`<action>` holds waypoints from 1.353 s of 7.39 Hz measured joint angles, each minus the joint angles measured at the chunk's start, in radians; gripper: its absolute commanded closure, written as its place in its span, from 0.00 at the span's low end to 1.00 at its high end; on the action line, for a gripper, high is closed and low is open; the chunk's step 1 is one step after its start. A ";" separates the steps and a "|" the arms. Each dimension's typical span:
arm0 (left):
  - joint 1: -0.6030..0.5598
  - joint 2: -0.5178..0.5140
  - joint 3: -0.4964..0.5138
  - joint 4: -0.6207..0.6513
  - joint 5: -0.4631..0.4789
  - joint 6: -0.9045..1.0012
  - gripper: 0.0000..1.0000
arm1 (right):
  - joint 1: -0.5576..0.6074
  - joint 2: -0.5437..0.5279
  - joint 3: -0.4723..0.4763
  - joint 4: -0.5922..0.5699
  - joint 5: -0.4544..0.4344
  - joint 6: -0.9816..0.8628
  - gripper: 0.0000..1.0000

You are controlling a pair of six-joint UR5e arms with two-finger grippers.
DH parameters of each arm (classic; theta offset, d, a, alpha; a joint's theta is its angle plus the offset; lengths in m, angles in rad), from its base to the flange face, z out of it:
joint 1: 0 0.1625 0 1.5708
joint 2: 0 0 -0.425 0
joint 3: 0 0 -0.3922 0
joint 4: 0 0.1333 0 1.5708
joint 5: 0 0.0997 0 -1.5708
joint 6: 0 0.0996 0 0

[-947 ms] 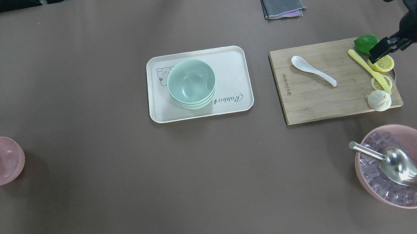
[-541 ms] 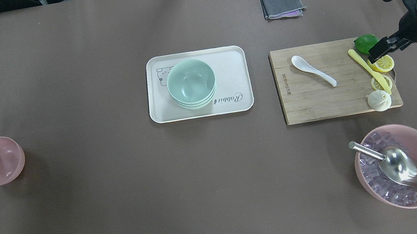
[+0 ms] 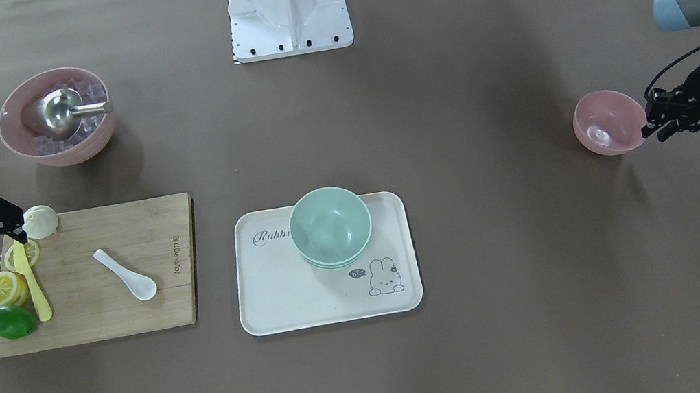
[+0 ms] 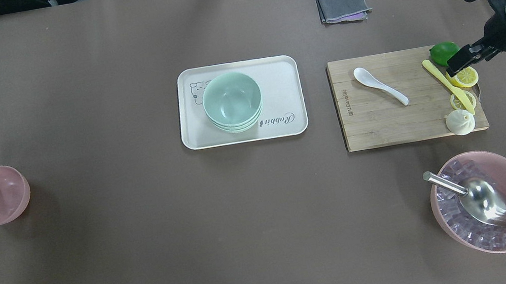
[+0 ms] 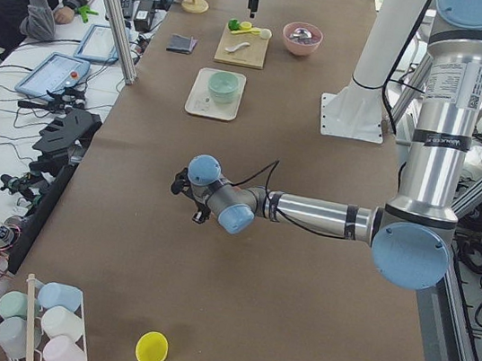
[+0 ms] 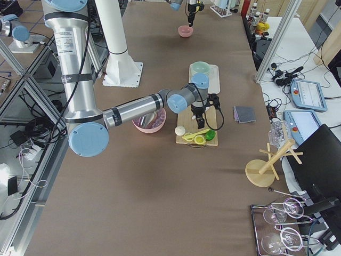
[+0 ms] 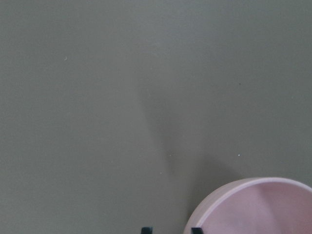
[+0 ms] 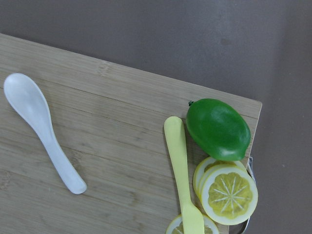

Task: Stack pink bowl on green and place spoon
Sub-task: 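Lower the left gripper onto the pink bowl rim while the right arm hovers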

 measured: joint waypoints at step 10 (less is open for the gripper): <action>0.015 0.002 -0.019 0.003 -0.030 -0.004 1.00 | 0.000 -0.001 0.000 0.000 0.000 0.000 0.00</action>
